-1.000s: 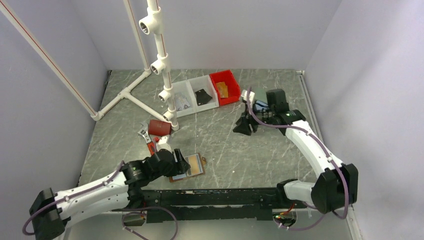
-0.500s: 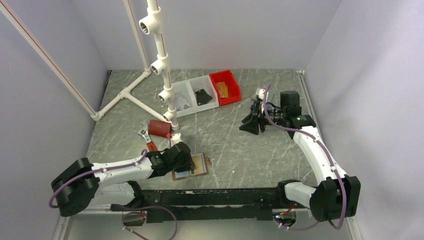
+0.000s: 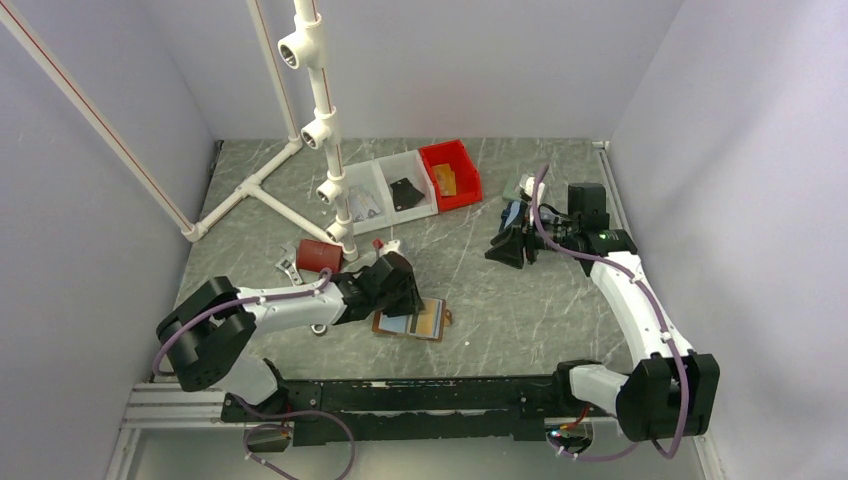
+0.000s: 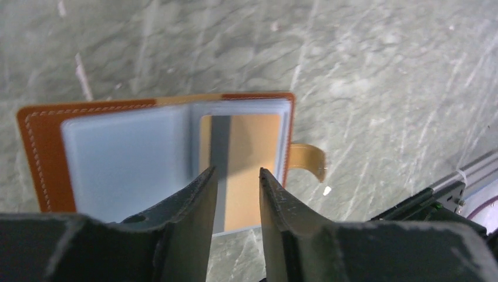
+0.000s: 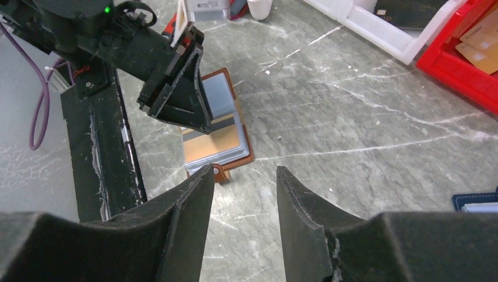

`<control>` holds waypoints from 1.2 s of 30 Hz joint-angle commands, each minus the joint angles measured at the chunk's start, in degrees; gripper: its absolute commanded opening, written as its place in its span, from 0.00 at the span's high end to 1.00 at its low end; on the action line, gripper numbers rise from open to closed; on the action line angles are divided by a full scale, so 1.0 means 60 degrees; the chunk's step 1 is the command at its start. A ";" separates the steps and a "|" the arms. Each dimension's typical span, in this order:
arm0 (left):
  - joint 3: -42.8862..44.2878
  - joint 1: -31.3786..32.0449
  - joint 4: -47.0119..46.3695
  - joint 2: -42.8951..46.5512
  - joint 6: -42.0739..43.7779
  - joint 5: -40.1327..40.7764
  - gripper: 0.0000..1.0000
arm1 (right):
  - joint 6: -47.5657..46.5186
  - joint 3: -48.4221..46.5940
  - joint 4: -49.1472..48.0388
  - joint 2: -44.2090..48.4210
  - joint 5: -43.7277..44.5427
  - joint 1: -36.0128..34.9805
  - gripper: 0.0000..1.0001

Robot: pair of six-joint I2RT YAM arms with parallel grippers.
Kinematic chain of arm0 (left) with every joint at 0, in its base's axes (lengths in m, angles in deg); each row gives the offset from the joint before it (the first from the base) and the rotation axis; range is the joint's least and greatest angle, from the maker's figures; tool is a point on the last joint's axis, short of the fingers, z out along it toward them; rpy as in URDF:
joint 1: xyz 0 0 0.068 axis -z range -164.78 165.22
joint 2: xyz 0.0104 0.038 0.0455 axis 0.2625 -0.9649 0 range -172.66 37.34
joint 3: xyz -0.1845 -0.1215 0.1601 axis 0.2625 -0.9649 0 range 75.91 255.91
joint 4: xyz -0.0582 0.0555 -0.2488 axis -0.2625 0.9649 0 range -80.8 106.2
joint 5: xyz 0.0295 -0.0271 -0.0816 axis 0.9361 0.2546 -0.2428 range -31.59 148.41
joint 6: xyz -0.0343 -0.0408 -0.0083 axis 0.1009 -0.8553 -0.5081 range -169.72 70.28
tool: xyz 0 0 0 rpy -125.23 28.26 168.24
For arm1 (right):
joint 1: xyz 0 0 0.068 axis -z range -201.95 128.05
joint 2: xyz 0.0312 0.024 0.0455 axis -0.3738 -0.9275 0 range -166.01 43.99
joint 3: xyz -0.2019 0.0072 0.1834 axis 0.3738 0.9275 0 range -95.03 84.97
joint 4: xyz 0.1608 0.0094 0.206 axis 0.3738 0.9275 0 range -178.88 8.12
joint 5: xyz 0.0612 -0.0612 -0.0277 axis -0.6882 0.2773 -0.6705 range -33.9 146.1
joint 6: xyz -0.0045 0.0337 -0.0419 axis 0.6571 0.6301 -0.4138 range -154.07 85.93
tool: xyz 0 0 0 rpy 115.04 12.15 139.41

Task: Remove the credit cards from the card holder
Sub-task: Move the card holder to the center of the board, then reset both arms

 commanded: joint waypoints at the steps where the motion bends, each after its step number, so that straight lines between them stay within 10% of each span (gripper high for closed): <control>1: 0.0626 -0.0042 -0.0257 0.0428 0.1160 -0.0548 0.58 | -0.0446 -0.0469 0.0434 -0.0148 -0.0316 0.0226 0.54; 14: -0.0259 -0.0413 0.1670 0.5109 0.3225 -0.0128 0.11 | -0.0685 -0.0737 0.0867 -0.0139 -0.0322 0.1277 0.46; 27: -0.0791 -0.1090 0.3989 0.8406 0.3267 0.0304 0.07 | -0.0617 -0.0720 0.0847 -0.0035 -0.0533 0.2138 0.43; 36: 0.0942 -0.1276 0.5666 0.8090 0.4365 0.2095 0.00 | -0.0382 -0.0532 0.0502 0.0515 -0.0463 0.2990 0.21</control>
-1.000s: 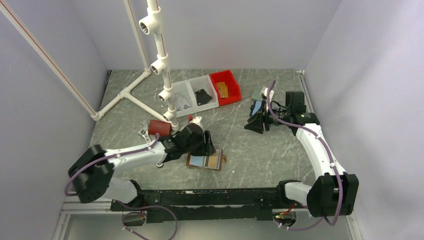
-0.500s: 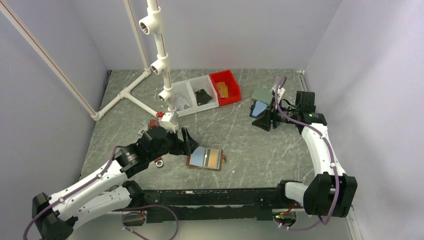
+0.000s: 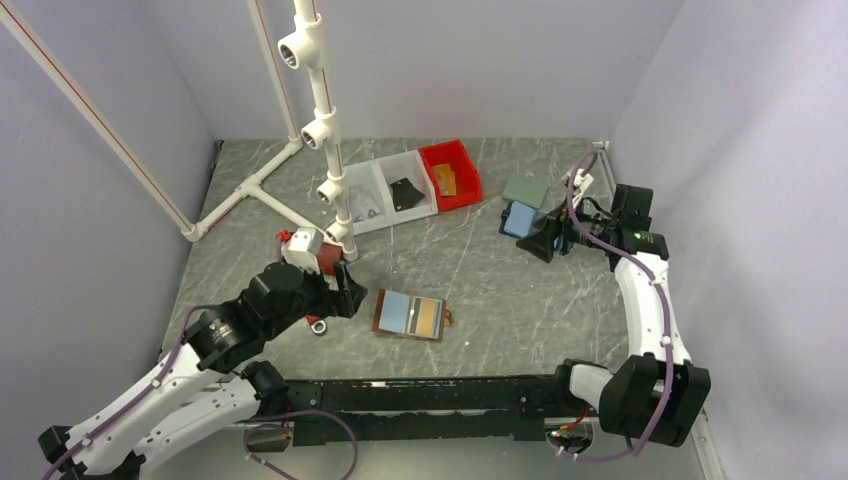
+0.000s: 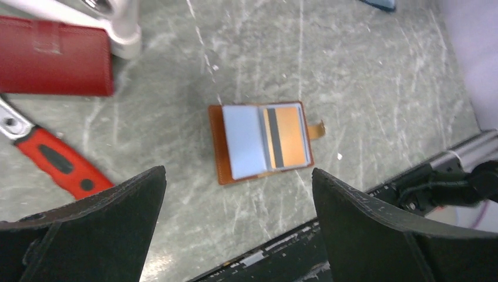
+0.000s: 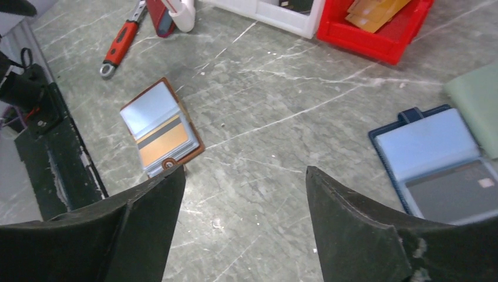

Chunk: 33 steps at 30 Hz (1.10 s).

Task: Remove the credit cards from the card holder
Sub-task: Reset both arms

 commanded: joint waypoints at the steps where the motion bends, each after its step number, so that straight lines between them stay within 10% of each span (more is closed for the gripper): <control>1: 0.1224 -0.0272 0.0790 -0.0613 0.1006 0.1196 0.00 | 0.0118 -0.0127 -0.0450 0.0596 -0.0236 0.0373 0.19; 7: 0.1388 -0.1527 0.0839 -0.1038 0.2200 0.1679 0.01 | 0.0578 -0.0150 -0.0629 0.0525 -0.0160 0.0753 0.01; 33: 0.1341 -0.2181 0.0814 -0.1024 0.3220 0.0971 0.01 | 0.4893 0.0306 -0.3156 0.0833 0.2128 0.1622 0.00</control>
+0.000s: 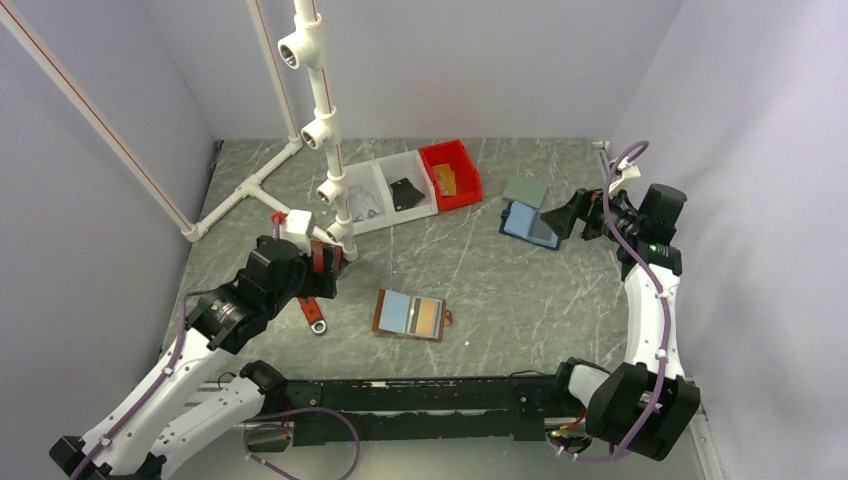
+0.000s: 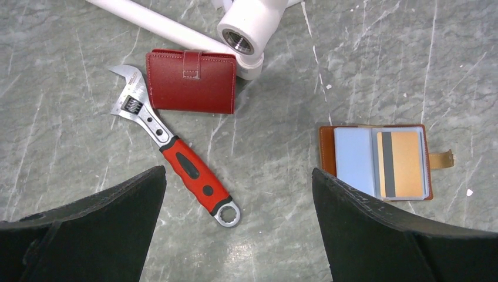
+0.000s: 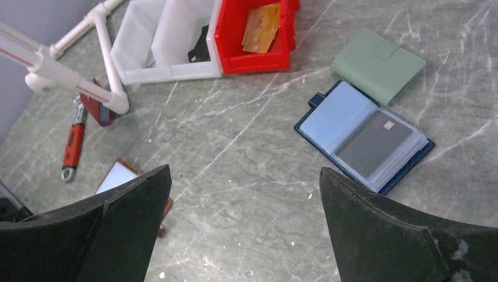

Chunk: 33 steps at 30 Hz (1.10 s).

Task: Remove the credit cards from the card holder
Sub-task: Reset both arms

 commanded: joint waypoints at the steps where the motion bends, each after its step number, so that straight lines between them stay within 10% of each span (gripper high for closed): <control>1: 0.0191 -0.0101 -0.0145 0.0312 0.0256 -0.0079 0.00 | 0.1119 -0.0067 -0.0816 0.0093 0.0383 0.0053 0.00; 33: 0.0175 -0.0160 -0.0072 0.0540 0.0198 0.0102 0.01 | 0.1882 0.0627 -0.1958 0.0530 0.0372 0.0257 0.00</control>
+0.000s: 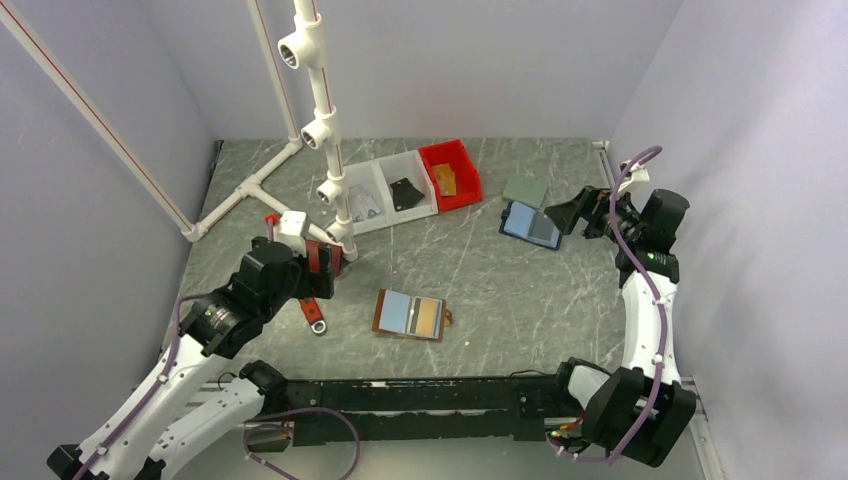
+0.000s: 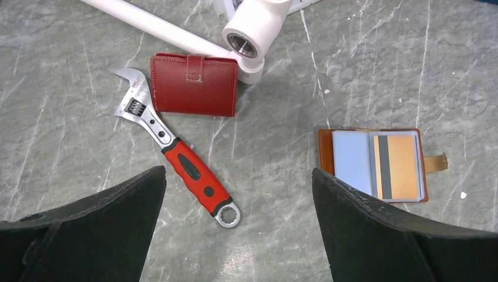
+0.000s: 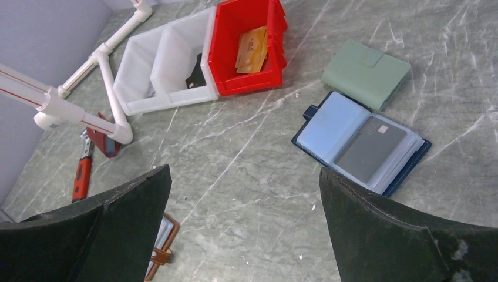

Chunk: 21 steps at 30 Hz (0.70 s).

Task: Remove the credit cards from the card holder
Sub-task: Reset both arms

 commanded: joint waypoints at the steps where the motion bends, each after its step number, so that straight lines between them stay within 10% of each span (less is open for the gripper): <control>1: 0.0175 -0.0067 -0.0130 0.0121 0.0188 0.0127 0.01 | 0.0164 0.0002 -0.0482 0.0227 -0.0032 0.0072 0.00; 21: 0.0175 -0.0060 -0.0115 0.0094 0.0200 0.0131 0.01 | 0.0209 0.0046 -0.0542 0.0278 -0.0009 0.0144 0.00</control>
